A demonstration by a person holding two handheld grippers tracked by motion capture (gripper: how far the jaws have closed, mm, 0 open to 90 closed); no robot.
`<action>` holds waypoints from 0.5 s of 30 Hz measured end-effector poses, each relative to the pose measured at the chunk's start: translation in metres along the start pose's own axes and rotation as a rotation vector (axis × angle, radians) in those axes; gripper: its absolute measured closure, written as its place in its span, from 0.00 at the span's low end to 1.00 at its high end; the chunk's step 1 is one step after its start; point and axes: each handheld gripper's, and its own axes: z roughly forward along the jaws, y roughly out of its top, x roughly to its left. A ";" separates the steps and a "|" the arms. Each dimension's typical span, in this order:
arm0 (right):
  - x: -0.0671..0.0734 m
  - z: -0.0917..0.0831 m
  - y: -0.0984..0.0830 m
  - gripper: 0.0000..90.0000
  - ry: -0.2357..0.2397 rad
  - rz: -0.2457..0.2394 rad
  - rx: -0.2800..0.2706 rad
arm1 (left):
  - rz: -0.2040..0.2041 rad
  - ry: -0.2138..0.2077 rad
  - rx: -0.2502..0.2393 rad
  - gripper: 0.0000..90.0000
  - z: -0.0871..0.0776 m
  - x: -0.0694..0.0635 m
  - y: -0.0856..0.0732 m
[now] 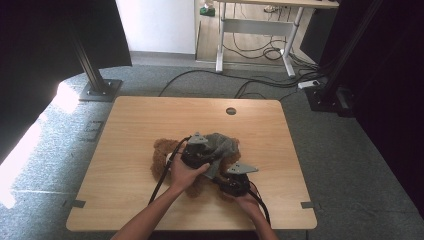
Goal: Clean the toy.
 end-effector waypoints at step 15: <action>0.002 0.000 -0.002 0.77 -0.001 -0.018 -0.001 | -0.137 0.096 -0.082 0.84 -0.072 0.066 -0.040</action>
